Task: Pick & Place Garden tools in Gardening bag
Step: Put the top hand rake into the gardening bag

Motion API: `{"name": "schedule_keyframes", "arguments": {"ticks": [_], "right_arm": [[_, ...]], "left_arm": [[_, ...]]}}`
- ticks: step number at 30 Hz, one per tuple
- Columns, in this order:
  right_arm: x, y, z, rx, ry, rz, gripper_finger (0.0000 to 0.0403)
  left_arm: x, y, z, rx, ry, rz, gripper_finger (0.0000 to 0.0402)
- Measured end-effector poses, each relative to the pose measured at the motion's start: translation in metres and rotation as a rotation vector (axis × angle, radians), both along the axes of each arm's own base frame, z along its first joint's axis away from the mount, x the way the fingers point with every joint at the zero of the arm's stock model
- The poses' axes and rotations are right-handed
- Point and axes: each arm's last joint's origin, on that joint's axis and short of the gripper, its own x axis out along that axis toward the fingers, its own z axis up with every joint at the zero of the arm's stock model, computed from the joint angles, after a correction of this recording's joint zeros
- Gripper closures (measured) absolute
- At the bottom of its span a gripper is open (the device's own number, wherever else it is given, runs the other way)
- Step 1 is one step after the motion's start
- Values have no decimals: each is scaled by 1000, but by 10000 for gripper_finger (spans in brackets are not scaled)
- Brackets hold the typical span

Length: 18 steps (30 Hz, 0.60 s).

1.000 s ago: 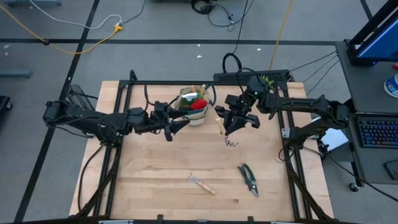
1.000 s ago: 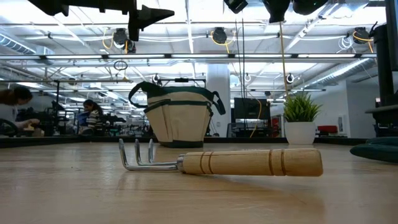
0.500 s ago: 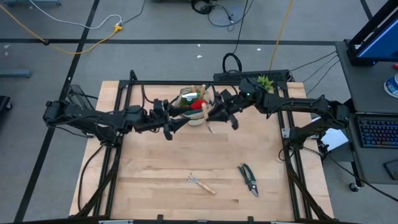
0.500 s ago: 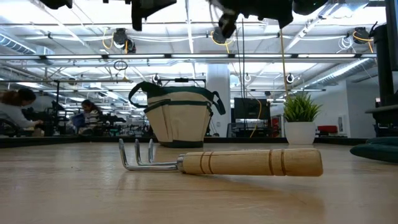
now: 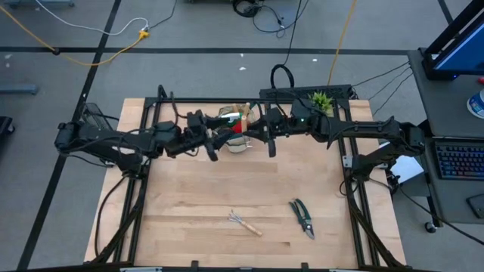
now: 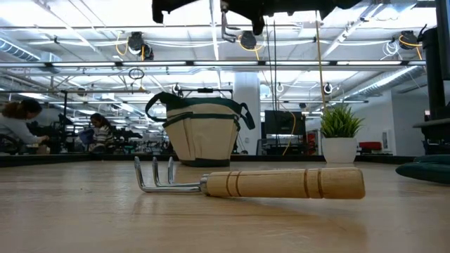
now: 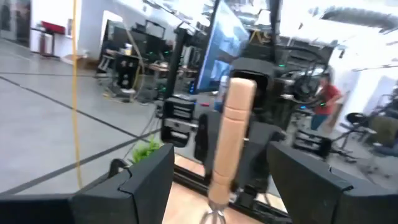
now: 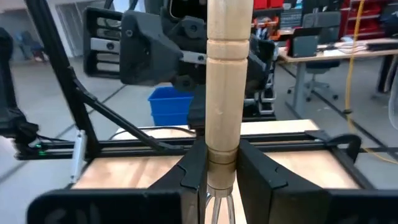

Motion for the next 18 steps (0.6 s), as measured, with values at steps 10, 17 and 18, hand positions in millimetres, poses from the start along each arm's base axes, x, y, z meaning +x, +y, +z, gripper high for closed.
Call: {"name": "schedule_keyframes", "arguments": {"ticks": [10, 17, 18], "right_arm": [[0, -1, -1, -25, 15, -27, 351], [0, -1, -2, -41, 25, -24, 351], [0, 0, -2, -40, 30, -22, 351]], "left_arm": [[33, 8, 0, 30, 98, -6, 137], [40, 13, 4, 31, 95, -2, 137], [40, 15, 5, 31, 93, 2, 137]]}}
